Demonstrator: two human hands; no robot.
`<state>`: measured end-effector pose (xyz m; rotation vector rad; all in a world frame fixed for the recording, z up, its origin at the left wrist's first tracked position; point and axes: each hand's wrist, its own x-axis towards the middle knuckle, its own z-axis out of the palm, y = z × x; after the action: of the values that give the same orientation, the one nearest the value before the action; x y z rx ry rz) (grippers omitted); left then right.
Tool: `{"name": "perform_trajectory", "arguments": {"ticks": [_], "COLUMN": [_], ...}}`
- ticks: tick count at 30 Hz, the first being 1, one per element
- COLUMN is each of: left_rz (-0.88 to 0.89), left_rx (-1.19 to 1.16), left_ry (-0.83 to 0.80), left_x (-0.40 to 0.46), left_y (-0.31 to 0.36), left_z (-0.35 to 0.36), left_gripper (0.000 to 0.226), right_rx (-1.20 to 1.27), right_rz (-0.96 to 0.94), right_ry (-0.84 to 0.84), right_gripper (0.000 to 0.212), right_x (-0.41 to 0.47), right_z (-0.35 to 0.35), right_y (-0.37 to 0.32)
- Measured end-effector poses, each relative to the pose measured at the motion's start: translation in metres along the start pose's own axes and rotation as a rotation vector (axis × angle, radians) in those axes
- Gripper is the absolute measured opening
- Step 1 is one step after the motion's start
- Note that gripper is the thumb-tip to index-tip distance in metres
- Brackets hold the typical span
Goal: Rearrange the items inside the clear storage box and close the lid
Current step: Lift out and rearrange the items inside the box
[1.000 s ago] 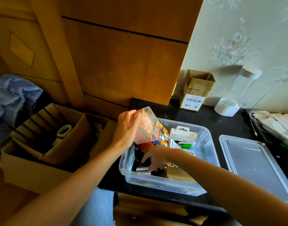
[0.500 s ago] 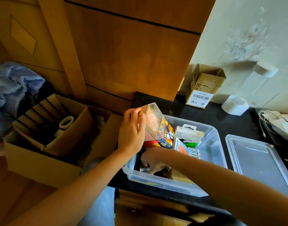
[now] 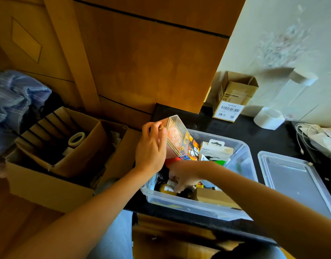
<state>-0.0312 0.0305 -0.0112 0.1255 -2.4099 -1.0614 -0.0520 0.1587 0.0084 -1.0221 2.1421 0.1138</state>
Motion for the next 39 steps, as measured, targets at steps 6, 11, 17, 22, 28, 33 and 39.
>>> {"name": "perform_trajectory", "arguments": {"ticks": [6,11,17,22,28,33,39], "left_rz": [-0.003,-0.008,-0.047,-0.06,-0.043,-0.058,-0.062], "left_rx": [-0.018,0.001,0.006,0.015,0.014,0.023,0.017], "left_ry": [-0.018,-0.027,-0.043,-0.058,-0.042,-0.049,-0.056], "left_x": [0.0,0.0,-0.001,-0.001,-0.001,0.0,-0.001], "left_y": [0.0,0.003,0.004,0.004,0.003,0.003,0.004], "left_z": [0.001,-0.001,-0.003,-0.003,-0.002,-0.002,-0.003], "left_gripper": [0.052,0.058,0.049,0.046,0.043,0.043,0.044], "right_rx": [0.001,-0.079,-0.161,-0.134,-0.087,-0.119,-0.341], "right_rz": [0.147,0.402,0.493,0.531,0.55,0.547,0.572], "right_ry": [0.233,0.116,0.065,0.048,0.21,0.275,0.267], "right_gripper": [0.034,0.035,0.041,0.049,0.037,0.038,0.032], "right_x": [-0.062,-0.075,-0.052,-0.04,-0.04,-0.044,-0.048], "right_z": [-0.006,0.031,0.057,0.067,0.075,0.079,0.069], "right_y": [0.059,0.106,0.114,0.113,0.112,0.109,0.109]}}
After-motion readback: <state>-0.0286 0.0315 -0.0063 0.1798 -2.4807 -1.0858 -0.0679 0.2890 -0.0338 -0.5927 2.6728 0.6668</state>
